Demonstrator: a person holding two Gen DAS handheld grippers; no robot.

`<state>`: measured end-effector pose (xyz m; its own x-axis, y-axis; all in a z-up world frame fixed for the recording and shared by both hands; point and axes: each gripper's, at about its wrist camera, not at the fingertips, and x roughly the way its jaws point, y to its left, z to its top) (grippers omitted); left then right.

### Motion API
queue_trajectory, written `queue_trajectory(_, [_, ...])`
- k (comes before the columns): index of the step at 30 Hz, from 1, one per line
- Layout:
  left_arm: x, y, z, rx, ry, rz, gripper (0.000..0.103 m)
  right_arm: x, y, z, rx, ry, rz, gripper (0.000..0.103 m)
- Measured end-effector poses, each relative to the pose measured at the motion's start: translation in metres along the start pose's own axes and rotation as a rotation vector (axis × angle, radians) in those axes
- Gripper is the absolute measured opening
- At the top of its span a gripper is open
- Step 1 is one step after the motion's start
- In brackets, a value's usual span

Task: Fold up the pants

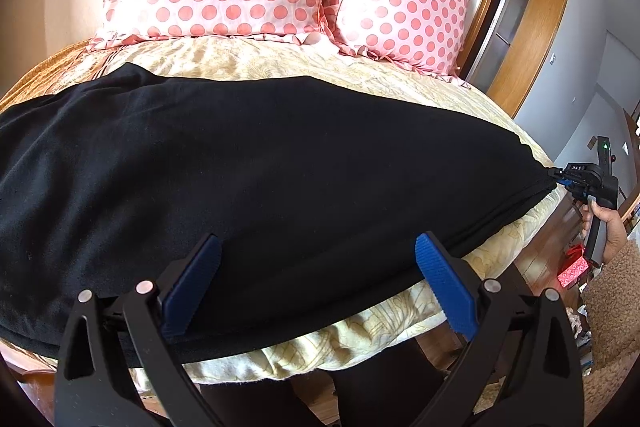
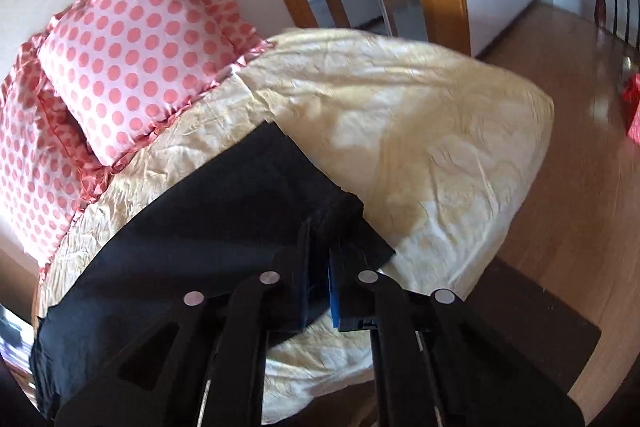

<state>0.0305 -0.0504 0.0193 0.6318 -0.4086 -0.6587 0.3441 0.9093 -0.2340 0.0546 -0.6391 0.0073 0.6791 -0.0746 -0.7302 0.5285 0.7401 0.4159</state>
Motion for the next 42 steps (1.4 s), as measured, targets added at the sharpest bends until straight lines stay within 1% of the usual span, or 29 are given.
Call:
queue_trajectory(1, [0.000,-0.001,0.000,0.007,0.002,0.002,0.098,-0.003,-0.005,-0.002,0.027,-0.004,0.016,0.021])
queue_trajectory(2, [0.001,-0.001,0.000,0.013,0.003,0.004,0.098,-0.008,-0.008,-0.003,0.040,-0.016,0.005,0.040])
queue_trajectory(3, [0.001,-0.002,0.001,0.016,0.003,0.006,0.098,-0.012,-0.010,-0.004,0.048,-0.031,-0.018,0.049])
queue_trajectory(4, [0.001,-0.002,0.000,0.016,0.003,0.007,0.098,-0.016,-0.013,-0.004,0.054,-0.045,-0.035,0.054])
queue_trajectory(5, [0.001,-0.002,0.000,0.015,0.002,0.007,0.098,-0.018,-0.016,-0.004,0.065,-0.047,-0.034,0.053])
queue_trajectory(6, [0.001,-0.002,0.000,0.016,0.003,0.007,0.098,-0.017,-0.020,-0.003,0.082,-0.039,-0.011,0.053])
queue_trajectory(9, [0.001,-0.002,0.000,0.015,0.003,0.007,0.098,-0.009,-0.028,-0.004,0.139,-0.006,0.042,0.048])
queue_trajectory(10, [0.001,-0.002,0.000,0.015,0.003,0.007,0.098,-0.007,-0.029,-0.005,0.143,0.000,0.047,0.046])
queue_trajectory(12, [0.001,-0.002,0.000,0.017,0.004,0.007,0.098,-0.007,-0.026,-0.007,0.142,-0.006,0.051,0.046])
queue_trajectory(18, [0.001,-0.002,0.000,0.015,0.003,0.006,0.098,-0.003,-0.031,-0.010,0.264,0.015,0.154,0.046])
queue_trajectory(23, [0.001,-0.001,0.000,0.014,0.004,0.004,0.098,0.005,-0.032,-0.010,0.325,-0.004,0.213,0.046])
queue_trajectory(24, [0.001,-0.001,0.000,0.012,0.005,0.002,0.098,0.006,-0.032,-0.011,0.339,-0.006,0.213,0.044])
queue_trajectory(26, [0.000,-0.001,0.000,0.007,0.004,-0.003,0.098,0.004,-0.031,-0.013,0.349,0.004,0.215,0.044])
queue_trajectory(28, [0.001,0.000,0.000,0.002,0.003,-0.007,0.098,0.006,-0.029,-0.017,0.362,0.016,0.255,0.044])
queue_trajectory(30, [0.001,0.000,0.000,0.004,0.003,-0.006,0.098,0.006,-0.028,-0.018,0.359,0.001,0.250,0.043])
queue_trajectory(31, [0.001,0.001,0.000,0.005,0.003,-0.006,0.098,0.007,-0.026,-0.018,0.351,-0.004,0.237,0.034])
queue_trajectory(32, [0.001,0.001,0.000,0.008,0.002,-0.006,0.098,0.009,-0.025,-0.017,0.338,-0.004,0.221,0.022])
queue_trajectory(34, [-0.001,0.001,-0.001,0.009,-0.002,-0.008,0.098,0.016,-0.023,-0.017,0.327,0.001,0.234,0.012])
queue_trajectory(35, [-0.003,0.002,-0.001,0.007,-0.005,-0.007,0.098,0.018,-0.022,-0.018,0.318,-0.002,0.231,0.011])
queue_trajectory(38, [-0.010,0.006,-0.001,0.004,-0.021,0.006,0.098,0.008,-0.008,-0.015,0.245,-0.062,0.226,0.009])
queue_trajectory(40, [-0.016,0.010,0.001,-0.003,-0.035,0.018,0.098,-0.002,0.007,-0.011,0.191,-0.094,0.265,0.009])
queue_trajectory(42, [-0.021,0.017,0.002,-0.021,-0.051,0.032,0.098,-0.010,0.028,-0.007,0.137,-0.108,0.331,0.009])
